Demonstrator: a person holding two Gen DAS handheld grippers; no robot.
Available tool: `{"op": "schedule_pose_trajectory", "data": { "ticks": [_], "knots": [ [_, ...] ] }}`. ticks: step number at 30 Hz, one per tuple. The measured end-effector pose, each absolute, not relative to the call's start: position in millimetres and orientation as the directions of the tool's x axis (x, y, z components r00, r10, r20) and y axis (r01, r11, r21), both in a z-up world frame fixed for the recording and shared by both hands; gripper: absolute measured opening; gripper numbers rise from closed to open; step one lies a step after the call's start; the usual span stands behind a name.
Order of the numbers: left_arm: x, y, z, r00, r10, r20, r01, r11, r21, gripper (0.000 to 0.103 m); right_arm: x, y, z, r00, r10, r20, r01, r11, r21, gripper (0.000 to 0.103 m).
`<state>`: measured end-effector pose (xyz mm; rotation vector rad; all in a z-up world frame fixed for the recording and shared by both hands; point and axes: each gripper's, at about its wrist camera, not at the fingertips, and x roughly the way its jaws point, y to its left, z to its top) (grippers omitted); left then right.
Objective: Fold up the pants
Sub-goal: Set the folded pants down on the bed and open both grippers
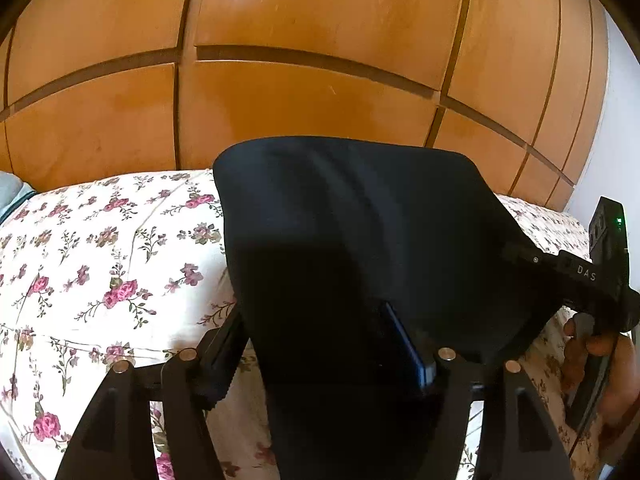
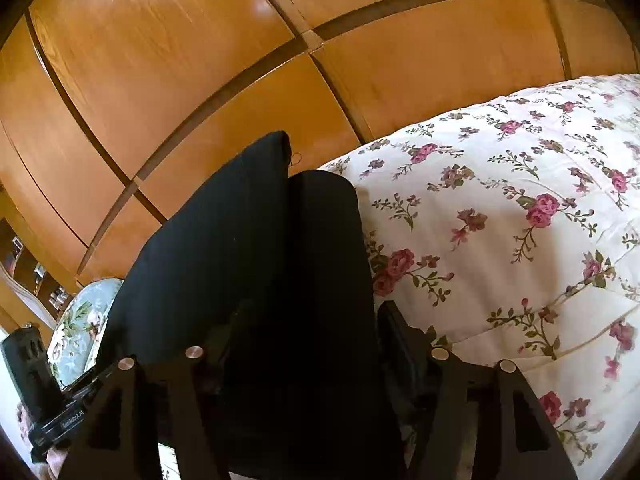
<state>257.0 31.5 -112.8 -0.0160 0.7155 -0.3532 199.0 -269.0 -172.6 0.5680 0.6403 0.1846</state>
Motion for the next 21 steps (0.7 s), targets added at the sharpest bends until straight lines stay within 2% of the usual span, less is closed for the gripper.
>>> {"op": "schedule_pose_trajectory", "data": {
  "ticks": [7, 11, 14, 17, 21],
  "knots": [
    [246, 15, -109, 0.762, -0.203, -0.616, 0.264, 0.965, 0.009, 0.075, 196, -263, -173, 0.798, 0.284, -0.532, 0.03, 0.862, 0.505, 0.073],
    [229, 9, -100, 0.796, -0.141, -0.588, 0.223, 0.972, 0.069, 0.075, 182, -261, -165, 0.805, 0.264, -0.531, 0.047, 0.865, 0.5, 0.077],
    [208, 12, -94, 0.79, -0.166, -0.59, 0.216, 0.976, 0.015, 0.075, 159, -256, -155, 0.805, 0.256, -0.535, 0.052, 0.868, 0.493, 0.077],
    [181, 20, -92, 0.771, -0.212, -0.601, 0.195, 0.976, -0.094, 0.075, 128, -244, -144, 0.816, 0.21, -0.539, 0.06, 0.896, 0.44, 0.077],
    [150, 18, -106, 0.744, -0.218, -0.632, 0.176, 0.976, -0.129, 0.075, 93, -225, -143, 0.809, 0.196, -0.554, 0.046, 0.918, 0.393, 0.077]
  ]
}}
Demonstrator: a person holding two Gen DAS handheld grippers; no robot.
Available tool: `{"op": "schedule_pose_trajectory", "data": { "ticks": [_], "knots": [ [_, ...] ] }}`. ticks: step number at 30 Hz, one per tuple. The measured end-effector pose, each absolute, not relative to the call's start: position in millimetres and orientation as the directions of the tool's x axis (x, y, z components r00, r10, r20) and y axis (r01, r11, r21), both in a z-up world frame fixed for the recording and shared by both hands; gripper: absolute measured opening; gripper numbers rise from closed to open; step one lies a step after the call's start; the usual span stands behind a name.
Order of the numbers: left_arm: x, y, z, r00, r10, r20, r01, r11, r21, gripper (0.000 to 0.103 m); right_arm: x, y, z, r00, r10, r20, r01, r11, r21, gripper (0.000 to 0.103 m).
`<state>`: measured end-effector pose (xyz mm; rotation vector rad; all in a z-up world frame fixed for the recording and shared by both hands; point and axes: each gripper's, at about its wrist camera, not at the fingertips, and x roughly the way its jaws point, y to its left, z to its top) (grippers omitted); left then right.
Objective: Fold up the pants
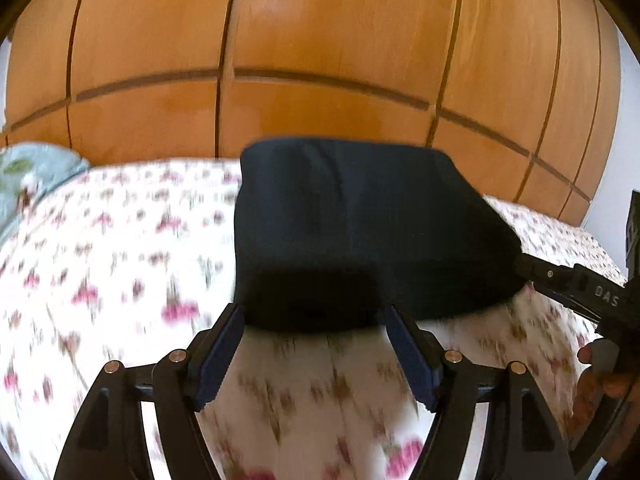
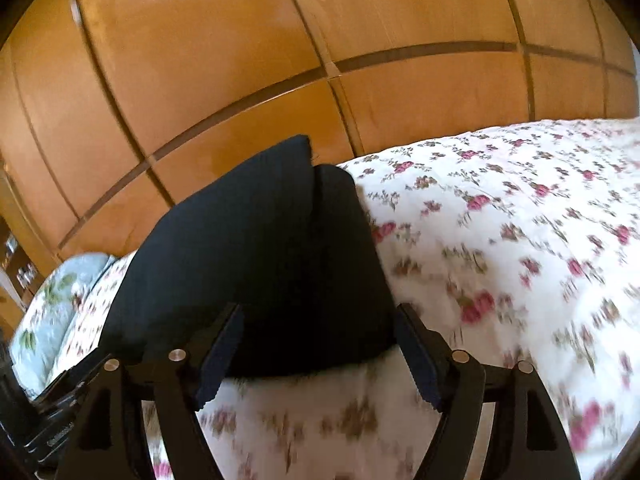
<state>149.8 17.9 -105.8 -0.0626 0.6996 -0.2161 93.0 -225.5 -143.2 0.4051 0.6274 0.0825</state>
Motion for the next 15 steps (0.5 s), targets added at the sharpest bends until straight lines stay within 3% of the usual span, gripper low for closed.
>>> {"op": "schedule_pose_trajectory", "data": {
  "ticks": [3, 6, 11, 15],
  "knots": [
    [138, 15, -117, 0.683, -0.243, -0.689, 0.188, 0.97, -0.156, 0.075, 73, -206, -153, 0.781, 0.209, -0.588, 0.015, 0.936, 0.353, 0.077],
    [117, 10, -119, 0.688, -0.204, -0.696, 0.189, 0.977, -0.1, 0.075, 54, -192, -158, 0.767, 0.198, -0.611, 0.004, 0.949, 0.314, 0.077],
    [73, 10, -100, 0.754, -0.13, -0.644, 0.165, 0.986, -0.006, 0.075, 22, -184, -154, 0.759, 0.164, -0.63, 0.036, 0.956, 0.291, 0.08],
    [41, 17, -78, 0.793, -0.154, -0.589, 0.159, 0.986, -0.043, 0.075, -4, -173, -142, 0.764, 0.129, -0.632, 0.041, 0.968, 0.248, 0.087]
  ]
}}
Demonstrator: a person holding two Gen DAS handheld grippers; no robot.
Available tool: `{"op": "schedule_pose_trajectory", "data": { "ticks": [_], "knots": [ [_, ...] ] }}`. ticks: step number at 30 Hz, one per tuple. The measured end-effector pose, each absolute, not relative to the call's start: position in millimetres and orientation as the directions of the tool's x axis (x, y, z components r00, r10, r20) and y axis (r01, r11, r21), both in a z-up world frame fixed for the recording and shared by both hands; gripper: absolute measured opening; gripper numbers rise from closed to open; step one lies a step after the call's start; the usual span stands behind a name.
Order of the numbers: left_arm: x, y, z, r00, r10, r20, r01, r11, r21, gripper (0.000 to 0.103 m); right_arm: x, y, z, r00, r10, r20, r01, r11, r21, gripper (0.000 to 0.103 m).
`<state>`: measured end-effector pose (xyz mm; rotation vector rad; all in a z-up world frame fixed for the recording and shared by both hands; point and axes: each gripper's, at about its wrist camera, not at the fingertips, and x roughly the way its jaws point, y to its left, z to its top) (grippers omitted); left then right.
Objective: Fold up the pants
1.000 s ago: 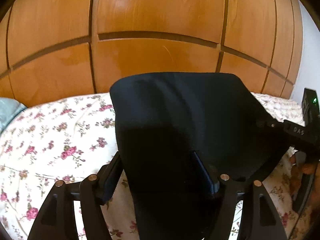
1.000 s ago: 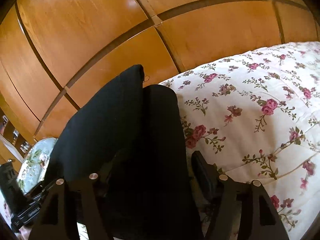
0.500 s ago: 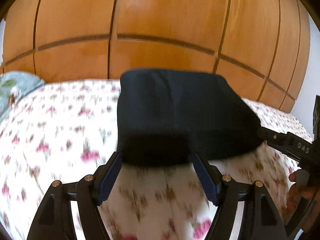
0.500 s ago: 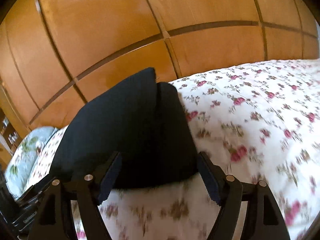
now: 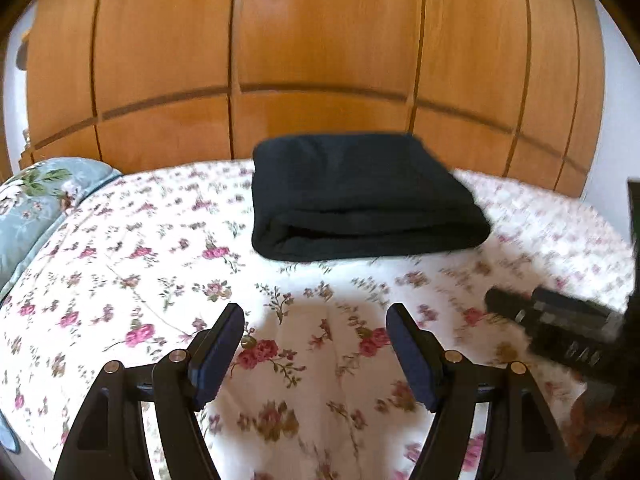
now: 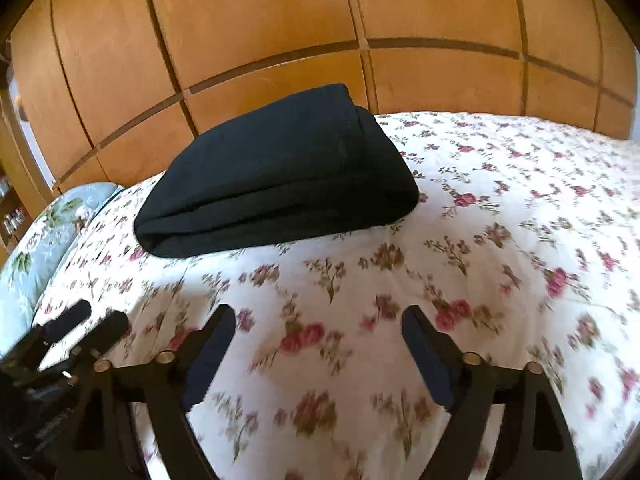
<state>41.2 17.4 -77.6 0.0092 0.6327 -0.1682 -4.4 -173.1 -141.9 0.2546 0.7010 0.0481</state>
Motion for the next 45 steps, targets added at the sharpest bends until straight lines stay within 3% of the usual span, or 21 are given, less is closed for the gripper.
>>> {"op": "schedule_pose_trajectory", "data": {
  "ticks": [4, 8, 14, 21, 35, 45],
  "knots": [
    [20, 26, -58, 0.811, -0.139, -0.569, 0.105, 0.99, -0.093, 0.08, -31, -163, -123, 0.789, 0.081, -0.61, 0.065, 0.975, 0.213, 0.099],
    [6, 32, -41, 0.828, -0.109, -0.55, 0.072, 0.993, -0.089, 0.08, -53, -160, -105, 0.811, 0.037, -0.584, 0.084, 0.981, 0.178, 0.101],
    [-19, 30, -27, 0.855, -0.037, -0.517, 0.04, 0.999, -0.005, 0.08, -78, -165, -85, 0.825, 0.019, -0.565, 0.101, 0.978, 0.181, 0.101],
    [-30, 18, -25, 0.819, 0.027, -0.573, 0.033, 0.995, 0.094, 0.08, -89, -165, -75, 0.841, -0.01, -0.542, 0.111, 0.982, 0.154, 0.101],
    [-35, 15, -22, 0.812, 0.035, -0.583, 0.045, 0.991, 0.122, 0.08, -92, -167, -79, 0.834, 0.01, -0.552, 0.103, 0.979, 0.174, 0.101],
    [-33, 21, -20, 0.794, -0.009, -0.608, 0.043, 0.998, 0.042, 0.079, -92, -166, -78, 0.837, 0.021, -0.546, 0.09, 0.98, 0.177, 0.101]
  ]
}}
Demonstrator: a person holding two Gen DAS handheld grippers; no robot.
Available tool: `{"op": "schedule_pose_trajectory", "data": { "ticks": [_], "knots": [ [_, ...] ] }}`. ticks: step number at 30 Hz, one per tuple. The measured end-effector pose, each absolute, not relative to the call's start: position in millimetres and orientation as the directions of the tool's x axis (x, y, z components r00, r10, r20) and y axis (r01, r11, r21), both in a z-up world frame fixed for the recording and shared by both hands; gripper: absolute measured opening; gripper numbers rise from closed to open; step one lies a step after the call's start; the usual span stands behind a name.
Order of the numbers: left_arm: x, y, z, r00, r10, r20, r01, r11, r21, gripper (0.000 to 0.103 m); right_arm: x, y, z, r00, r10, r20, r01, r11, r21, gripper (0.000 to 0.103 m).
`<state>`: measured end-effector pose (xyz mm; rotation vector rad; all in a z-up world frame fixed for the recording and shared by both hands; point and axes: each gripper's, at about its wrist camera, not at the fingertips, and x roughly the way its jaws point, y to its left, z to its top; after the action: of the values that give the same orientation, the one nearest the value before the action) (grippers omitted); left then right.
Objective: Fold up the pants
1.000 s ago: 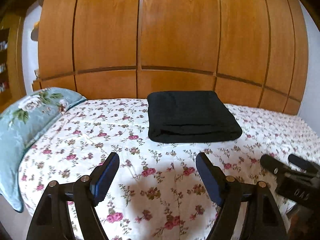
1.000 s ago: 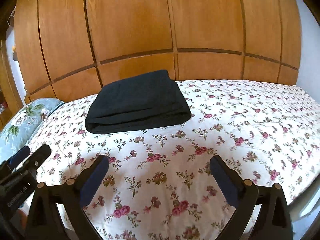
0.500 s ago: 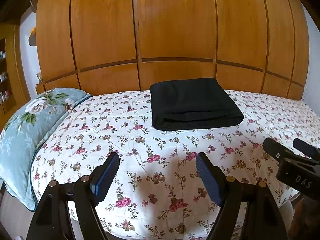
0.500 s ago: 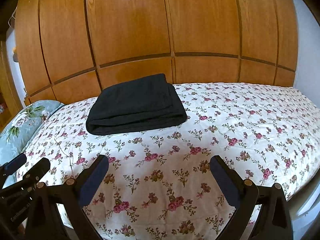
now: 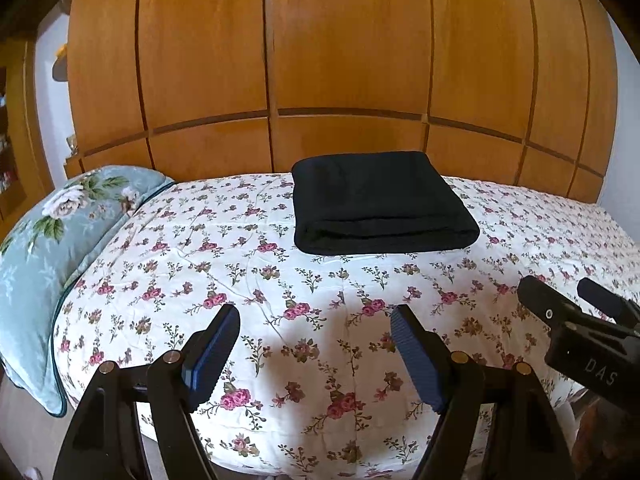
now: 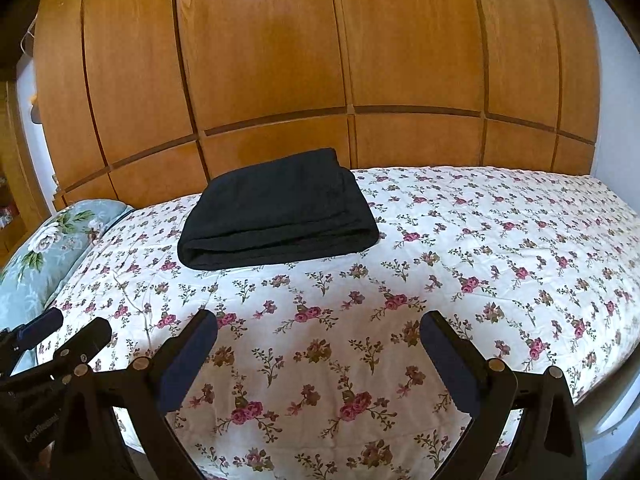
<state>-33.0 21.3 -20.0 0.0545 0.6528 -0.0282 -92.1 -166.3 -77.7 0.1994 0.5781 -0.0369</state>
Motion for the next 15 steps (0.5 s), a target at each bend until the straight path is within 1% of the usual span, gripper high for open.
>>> {"op": "schedule_pose_trajectory", "data": {
  "ticks": [15],
  "knots": [
    [-31.1, 24.1, -23.2, 0.787, 0.009, -0.617, 0.017, 0.999, 0.036, 0.077, -90.0, -166.0, -81.3, 0.829, 0.036, -0.558, 0.083, 0.979, 0.187, 0.101]
  ]
}}
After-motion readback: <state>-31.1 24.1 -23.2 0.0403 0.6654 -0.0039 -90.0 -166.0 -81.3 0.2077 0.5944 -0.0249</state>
